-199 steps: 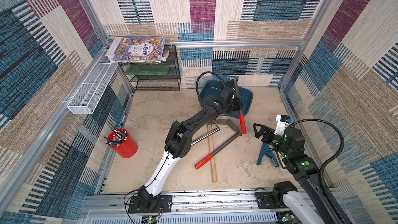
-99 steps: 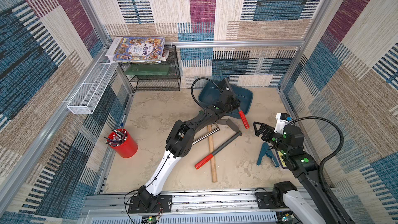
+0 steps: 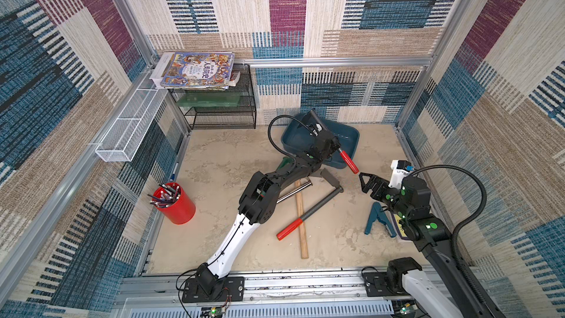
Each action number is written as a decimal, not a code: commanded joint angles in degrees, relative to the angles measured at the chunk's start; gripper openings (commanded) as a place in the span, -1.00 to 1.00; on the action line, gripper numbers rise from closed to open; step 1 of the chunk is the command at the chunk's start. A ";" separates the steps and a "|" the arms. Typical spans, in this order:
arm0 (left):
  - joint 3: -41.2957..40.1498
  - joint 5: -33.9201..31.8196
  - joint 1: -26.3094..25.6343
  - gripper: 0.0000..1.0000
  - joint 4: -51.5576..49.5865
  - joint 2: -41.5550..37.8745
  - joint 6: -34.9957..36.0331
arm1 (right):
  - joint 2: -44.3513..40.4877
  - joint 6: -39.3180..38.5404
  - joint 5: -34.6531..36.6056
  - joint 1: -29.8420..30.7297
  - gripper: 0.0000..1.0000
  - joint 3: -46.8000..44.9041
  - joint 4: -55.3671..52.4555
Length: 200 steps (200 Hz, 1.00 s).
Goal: Put the small hoe into the storage box
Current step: Place the hoe in the storage box.
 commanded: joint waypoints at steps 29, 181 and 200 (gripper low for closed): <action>-0.21 -7.73 -0.18 -1.00 7.87 0.66 -4.07 | -0.20 -0.84 0.11 -0.11 0.92 0.11 1.84; 3.22 -15.82 1.19 -1.00 5.42 5.63 -12.08 | -1.51 -1.28 0.54 -0.17 0.92 -0.11 0.12; 4.30 -16.67 1.30 -1.00 4.21 5.91 -11.27 | -1.69 -1.28 0.54 -0.14 0.92 -0.39 0.16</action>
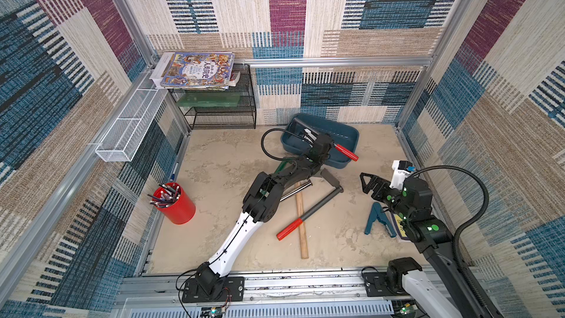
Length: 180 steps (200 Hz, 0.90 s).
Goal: Put the small hoe into the storage box
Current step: Place the hoe in the storage box.
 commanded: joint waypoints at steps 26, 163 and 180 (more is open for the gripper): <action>3.24 -3.88 0.45 -1.00 -3.88 1.16 1.91 | -0.43 -0.84 0.52 0.03 0.92 -0.49 0.53; 13.52 -2.42 1.22 -1.00 -27.77 3.67 -5.70 | -0.27 -0.66 0.10 -0.19 0.92 -0.71 1.03; 15.19 -2.77 1.26 -1.00 -30.85 3.94 -4.70 | -0.34 -0.58 0.00 -0.18 0.92 -0.74 1.01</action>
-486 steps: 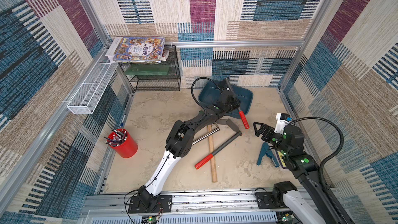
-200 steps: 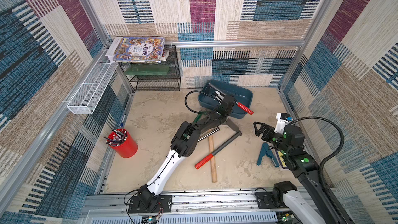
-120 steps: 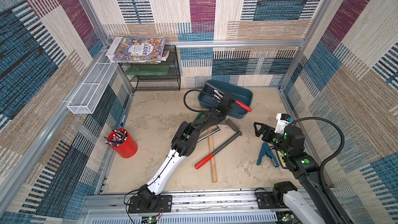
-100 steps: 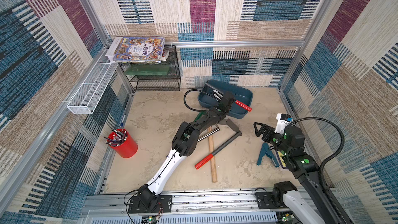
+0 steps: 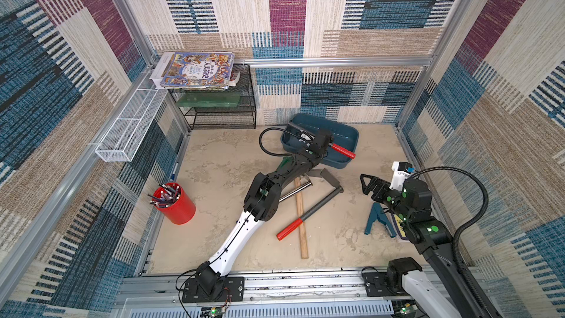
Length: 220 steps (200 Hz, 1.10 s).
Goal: Put the small hoe into the storage box
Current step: Place the hoe in the storage box.
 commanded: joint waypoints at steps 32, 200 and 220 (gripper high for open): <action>5.92 -3.05 0.21 -1.00 -14.01 1.48 3.70 | -0.06 -0.35 -0.01 -0.01 0.92 0.06 1.13; 6.28 -1.45 -0.03 -1.00 -28.22 -0.64 -4.58 | 2.09 -0.18 -1.41 -0.04 0.92 0.74 2.35; 7.53 -1.25 0.16 -1.00 -28.65 -0.20 -4.17 | 2.23 -0.10 -1.41 -0.07 0.92 0.64 2.60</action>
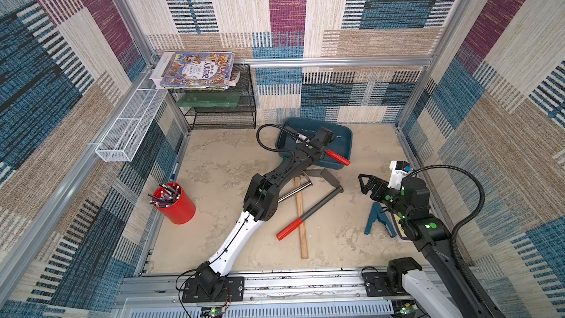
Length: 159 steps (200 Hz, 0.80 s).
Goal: Put the small hoe into the storage box
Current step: Place the hoe in the storage box.
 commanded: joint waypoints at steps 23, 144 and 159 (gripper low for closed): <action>-0.09 -0.20 0.33 -1.00 -5.15 0.42 -0.95 | 0.38 -0.02 -0.45 -0.01 0.92 0.40 2.22; -6.55 3.47 0.63 -0.69 1.61 0.38 -5.03 | -1.05 -0.55 0.33 -0.06 0.92 -0.18 1.32; -6.68 3.81 0.78 -0.68 2.00 0.60 -5.69 | -1.27 -0.64 0.35 -0.04 0.92 -0.16 1.11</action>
